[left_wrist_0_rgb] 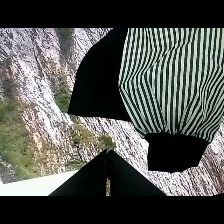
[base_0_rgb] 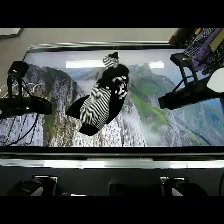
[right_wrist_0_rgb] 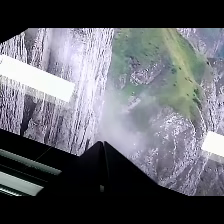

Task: Fold the clothes and pants, and hang the long-sleeved shirts on hangers.

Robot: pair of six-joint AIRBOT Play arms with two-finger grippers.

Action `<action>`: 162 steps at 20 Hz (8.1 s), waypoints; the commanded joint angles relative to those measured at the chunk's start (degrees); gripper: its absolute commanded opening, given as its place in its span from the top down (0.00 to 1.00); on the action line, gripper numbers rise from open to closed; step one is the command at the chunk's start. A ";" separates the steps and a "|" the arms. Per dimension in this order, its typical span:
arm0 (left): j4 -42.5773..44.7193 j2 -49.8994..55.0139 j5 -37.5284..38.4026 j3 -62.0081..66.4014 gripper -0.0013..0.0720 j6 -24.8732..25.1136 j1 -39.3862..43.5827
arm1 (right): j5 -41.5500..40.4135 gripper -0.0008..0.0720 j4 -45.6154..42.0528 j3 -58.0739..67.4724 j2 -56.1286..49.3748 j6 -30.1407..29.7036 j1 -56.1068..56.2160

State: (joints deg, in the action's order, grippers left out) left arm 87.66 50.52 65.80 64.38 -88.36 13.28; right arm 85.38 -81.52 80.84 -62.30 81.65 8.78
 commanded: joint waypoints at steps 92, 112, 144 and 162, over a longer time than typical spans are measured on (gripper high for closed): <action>-41.59 12.83 -13.73 24.22 0.94 9.51 -16.41 | -35.87 0.93 31.15 11.23 -2.62 6.10 0.31; -28.63 -7.56 -15.98 25.97 0.94 -3.87 -16.41 | -30.01 0.93 -0.26 22.36 13.68 19.78 0.35; -27.26 9.22 -1.70 -8.94 0.06 -8.55 -27.58 | -2.69 0.14 11.47 -6.84 -3.58 13.86 -21.46; -29.20 5.60 -13.22 -33.09 0.06 -18.23 -6.19 | -39.01 0.39 32.83 -54.90 -3.91 27.39 2.23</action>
State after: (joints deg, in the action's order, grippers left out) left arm 58.50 55.37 54.96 31.55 -105.34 5.50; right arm 50.61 -49.82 26.61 -62.85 108.77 10.02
